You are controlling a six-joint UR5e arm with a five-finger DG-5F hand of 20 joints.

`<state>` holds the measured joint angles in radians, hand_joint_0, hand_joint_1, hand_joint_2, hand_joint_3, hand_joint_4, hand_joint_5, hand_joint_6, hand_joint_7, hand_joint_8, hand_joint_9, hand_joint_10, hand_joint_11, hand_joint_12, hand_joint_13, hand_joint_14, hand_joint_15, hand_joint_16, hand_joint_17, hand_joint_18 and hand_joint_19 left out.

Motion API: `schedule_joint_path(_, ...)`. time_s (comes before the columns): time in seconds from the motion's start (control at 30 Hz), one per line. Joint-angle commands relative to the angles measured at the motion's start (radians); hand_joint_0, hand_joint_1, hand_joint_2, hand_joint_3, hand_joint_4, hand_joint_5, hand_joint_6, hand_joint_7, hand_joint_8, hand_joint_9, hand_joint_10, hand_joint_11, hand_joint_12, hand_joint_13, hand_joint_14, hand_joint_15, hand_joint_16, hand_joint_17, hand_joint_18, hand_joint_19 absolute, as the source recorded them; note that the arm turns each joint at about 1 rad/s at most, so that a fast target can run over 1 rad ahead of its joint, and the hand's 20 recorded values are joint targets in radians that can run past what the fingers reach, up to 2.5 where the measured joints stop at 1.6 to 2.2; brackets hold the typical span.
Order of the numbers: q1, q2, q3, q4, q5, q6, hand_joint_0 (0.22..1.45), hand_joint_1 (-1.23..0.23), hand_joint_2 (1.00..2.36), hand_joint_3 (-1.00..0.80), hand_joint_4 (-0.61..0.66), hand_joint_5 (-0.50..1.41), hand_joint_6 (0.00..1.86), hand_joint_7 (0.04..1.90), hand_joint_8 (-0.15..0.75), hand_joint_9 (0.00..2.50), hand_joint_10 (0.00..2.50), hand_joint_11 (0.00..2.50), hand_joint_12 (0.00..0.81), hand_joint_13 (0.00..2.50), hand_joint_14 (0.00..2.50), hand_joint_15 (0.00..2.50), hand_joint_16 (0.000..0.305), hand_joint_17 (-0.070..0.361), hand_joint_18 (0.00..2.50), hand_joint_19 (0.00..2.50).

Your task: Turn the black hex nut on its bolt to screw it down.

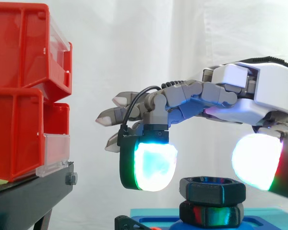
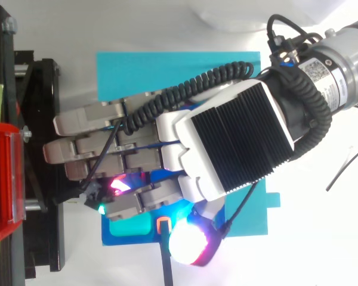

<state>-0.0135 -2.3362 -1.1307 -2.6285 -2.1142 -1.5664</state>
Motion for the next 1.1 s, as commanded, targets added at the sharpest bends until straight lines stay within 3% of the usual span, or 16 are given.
schedule_joint_path(0.0, 0.003, 0.0, 0.0, -0.001, 0.0, 0.0, 0.33, -0.18, 1.0, -0.5, 0.28, -0.14, 0.5, 1.12, 0.285, 0.63, 0.0, 0.14, 0.369, 0.31, 0.0, 0.0, 0.073, 0.164, 0.11, 0.0)
schedule_joint_path(0.13, 0.007, 0.0, 0.0, -0.015, 0.002, -0.003, 0.35, -0.08, 1.0, -0.5, 0.28, -0.13, 0.5, 1.21, 0.282, 0.63, 0.01, 0.15, 0.365, 0.3, 0.0, 0.0, 0.072, 0.161, 0.08, 0.0)
schedule_joint_path(0.33, 0.013, 0.0, 0.0, -0.036, 0.005, -0.003, 0.36, -0.05, 1.0, -0.5, 0.26, -0.11, 0.51, 1.34, 0.279, 0.63, 0.0, 0.14, 0.357, 0.3, 0.0, 0.0, 0.07, 0.157, 0.07, 0.0)
schedule_joint_path(0.87, 0.017, 0.0, -0.001, -0.036, 0.013, -0.001, 0.39, -0.09, 1.0, -0.5, 0.22, -0.15, 0.74, 1.1, 0.28, 0.66, 0.01, 0.16, 0.341, 0.3, 0.0, 0.0, 0.066, 0.149, 0.07, 0.0)
schedule_joint_path(1.07, 0.01, 0.0, -0.001, -0.036, 0.011, -0.001, 0.39, -0.11, 1.0, -0.5, 0.21, -0.16, 0.79, 1.05, 0.283, 0.68, 0.01, 0.18, 0.339, 0.31, 0.0, 0.0, 0.065, 0.147, 0.08, 0.0)
